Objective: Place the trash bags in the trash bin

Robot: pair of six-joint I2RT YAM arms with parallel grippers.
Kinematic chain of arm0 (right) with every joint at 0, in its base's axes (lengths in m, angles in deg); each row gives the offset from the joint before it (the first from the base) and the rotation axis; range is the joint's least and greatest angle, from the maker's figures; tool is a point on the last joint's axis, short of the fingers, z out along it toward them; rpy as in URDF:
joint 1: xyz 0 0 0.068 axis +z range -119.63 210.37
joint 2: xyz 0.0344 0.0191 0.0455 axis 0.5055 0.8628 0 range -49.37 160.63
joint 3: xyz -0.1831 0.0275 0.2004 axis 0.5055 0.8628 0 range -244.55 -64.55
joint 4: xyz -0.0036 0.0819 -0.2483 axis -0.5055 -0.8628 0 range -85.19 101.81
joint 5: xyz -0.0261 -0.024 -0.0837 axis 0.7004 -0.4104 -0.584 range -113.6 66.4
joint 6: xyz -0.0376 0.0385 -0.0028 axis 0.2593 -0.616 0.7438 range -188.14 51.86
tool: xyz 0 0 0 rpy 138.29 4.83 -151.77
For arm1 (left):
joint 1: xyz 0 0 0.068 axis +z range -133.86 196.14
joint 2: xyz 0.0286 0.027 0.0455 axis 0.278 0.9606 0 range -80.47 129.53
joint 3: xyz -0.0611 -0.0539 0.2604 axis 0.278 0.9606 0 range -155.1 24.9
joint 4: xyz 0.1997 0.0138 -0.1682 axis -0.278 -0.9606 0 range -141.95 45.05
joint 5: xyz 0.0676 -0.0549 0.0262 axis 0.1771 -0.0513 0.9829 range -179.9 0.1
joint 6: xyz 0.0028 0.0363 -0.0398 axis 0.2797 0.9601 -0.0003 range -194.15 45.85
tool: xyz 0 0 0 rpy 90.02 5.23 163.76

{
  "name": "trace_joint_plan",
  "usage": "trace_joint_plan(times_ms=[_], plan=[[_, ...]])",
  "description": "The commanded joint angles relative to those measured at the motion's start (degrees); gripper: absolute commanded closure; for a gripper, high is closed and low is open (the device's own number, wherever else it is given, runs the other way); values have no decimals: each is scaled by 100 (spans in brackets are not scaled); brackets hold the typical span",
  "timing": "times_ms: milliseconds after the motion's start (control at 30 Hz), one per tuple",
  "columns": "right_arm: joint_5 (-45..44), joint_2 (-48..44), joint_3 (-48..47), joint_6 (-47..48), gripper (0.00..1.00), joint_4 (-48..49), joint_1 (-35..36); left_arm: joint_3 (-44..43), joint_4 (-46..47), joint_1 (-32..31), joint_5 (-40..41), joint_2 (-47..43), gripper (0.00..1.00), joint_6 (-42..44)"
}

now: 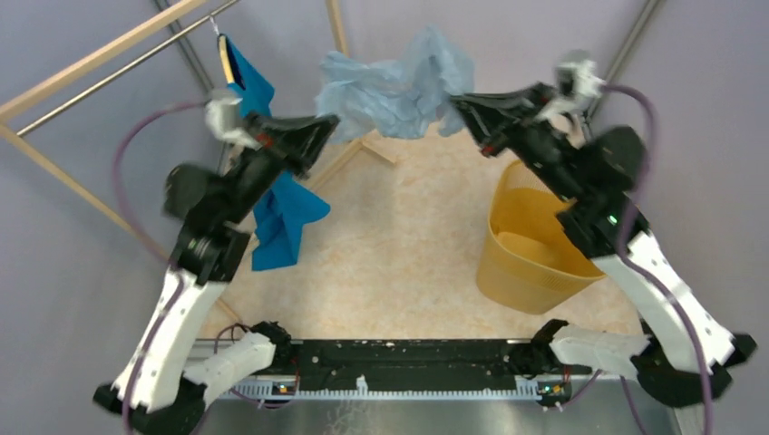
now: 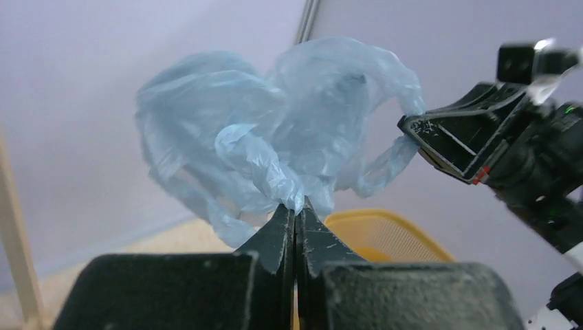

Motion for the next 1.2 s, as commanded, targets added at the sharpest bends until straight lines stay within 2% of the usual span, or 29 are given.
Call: trace_joint_plan(times_ms=[0,67,133,233,367,500,567,633,733,800,867,933,1000,1033,1100,1133,1167], plan=[[-55,-990,1489,296,100,1620,10,1375,836,-45,761,-1067,100,154],[-611,-1060,2353,145,100,1402,13,1980,469,-44,933,-1182,100,55],[-769,-949,2845,-13,100,1043,12,2438,139,-39,728,-1174,100,-25],[-767,-708,2952,-190,100,577,13,2541,-235,-39,550,-1099,100,82],[-745,-451,1974,126,100,525,13,1345,-132,-47,180,-678,100,727],[-770,6,222,627,100,435,11,-463,22,-47,-403,80,100,1038],[-493,73,-533,695,100,441,13,-1293,363,-47,-927,321,100,1007],[5,-151,-660,685,100,821,8,-1590,802,-52,-1204,280,100,886],[362,-786,329,744,100,1851,11,-966,1204,-49,-770,-153,100,805],[42,-1105,1239,904,100,2136,8,-135,919,-48,48,-399,100,897],[-577,-1074,2130,848,100,1898,12,666,-7,-47,1153,-312,100,895],[-973,-770,2686,755,100,1153,13,902,-1466,-45,1993,98,100,839],[-1108,-629,2647,599,100,477,13,911,-2416,-39,2182,266,100,748],[-1126,-701,2626,549,100,508,13,968,-2353,-40,2142,148,100,831],[-1205,-864,2609,583,100,986,12,1105,-1493,-39,1995,-304,100,1006],[-1230,-812,2417,646,100,1129,13,992,-1020,-39,1836,-459,100,1067],[-1221,-657,1799,734,100,1099,8,650,-714,-41,1615,-444,100,1114]])
